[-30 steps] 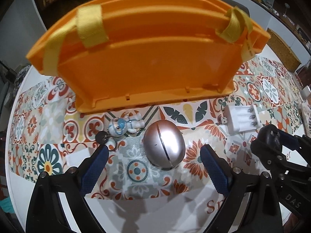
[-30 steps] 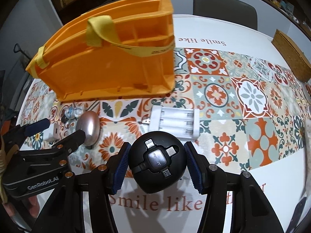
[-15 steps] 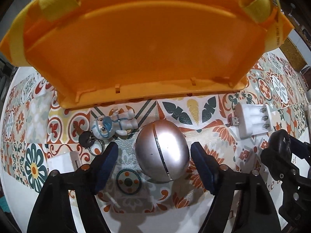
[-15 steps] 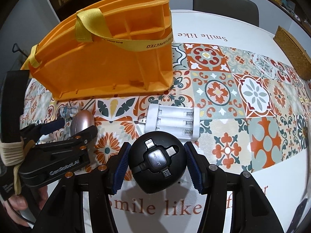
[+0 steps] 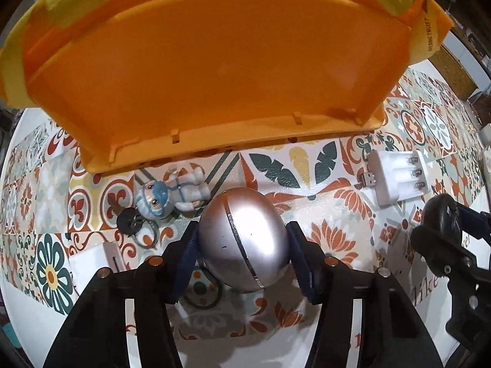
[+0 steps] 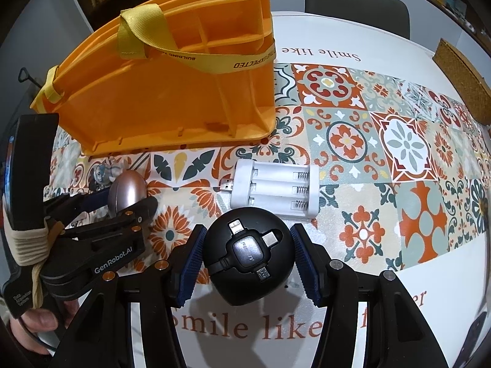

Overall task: Organize rigid objects
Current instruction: 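Grasp the silver egg speaker with the left tool while the right tool grasps the black cable reel, then lift and carry the speaker and cable reel toward the orange crate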

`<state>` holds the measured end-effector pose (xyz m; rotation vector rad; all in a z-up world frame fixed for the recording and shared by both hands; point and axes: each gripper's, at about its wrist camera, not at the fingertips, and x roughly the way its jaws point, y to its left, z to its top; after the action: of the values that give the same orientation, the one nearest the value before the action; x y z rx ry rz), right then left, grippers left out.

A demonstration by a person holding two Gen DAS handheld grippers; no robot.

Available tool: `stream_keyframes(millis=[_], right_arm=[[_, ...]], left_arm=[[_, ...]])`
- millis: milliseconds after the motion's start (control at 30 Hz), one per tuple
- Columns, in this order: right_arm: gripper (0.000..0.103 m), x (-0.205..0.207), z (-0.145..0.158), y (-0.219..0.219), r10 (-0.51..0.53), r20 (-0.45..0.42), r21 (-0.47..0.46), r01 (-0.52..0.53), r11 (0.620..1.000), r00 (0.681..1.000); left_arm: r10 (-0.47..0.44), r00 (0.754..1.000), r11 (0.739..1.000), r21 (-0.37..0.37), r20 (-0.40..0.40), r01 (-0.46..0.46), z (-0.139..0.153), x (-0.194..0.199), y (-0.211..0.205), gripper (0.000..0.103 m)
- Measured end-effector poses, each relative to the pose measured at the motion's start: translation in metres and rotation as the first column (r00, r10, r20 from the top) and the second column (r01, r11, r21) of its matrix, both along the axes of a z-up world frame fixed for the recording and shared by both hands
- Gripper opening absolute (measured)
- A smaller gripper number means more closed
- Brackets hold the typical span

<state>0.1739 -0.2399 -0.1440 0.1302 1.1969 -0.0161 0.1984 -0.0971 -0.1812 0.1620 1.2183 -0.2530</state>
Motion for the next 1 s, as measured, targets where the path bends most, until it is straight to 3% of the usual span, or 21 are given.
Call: stream_keyframes(millis=[467, 1000], right_arm=[[0.056, -0.009, 0.017, 0.013, 0.018, 0.033, 0.01, -0.018, 1.0, 0.999], [0.056, -0.017, 0.061, 0.031, 0.054, 0.12, 0.006, -0.055, 0.998, 0.991]], left_arm=[[0.037, 0.998, 0.995, -0.097, 0.042, -0.033, 0.047, -0.03, 0.024, 0.056], [0.059, 0.985, 0.989, -0.141, 0.161, -0.037, 0.099, -0.043, 0.059, 0.056]])
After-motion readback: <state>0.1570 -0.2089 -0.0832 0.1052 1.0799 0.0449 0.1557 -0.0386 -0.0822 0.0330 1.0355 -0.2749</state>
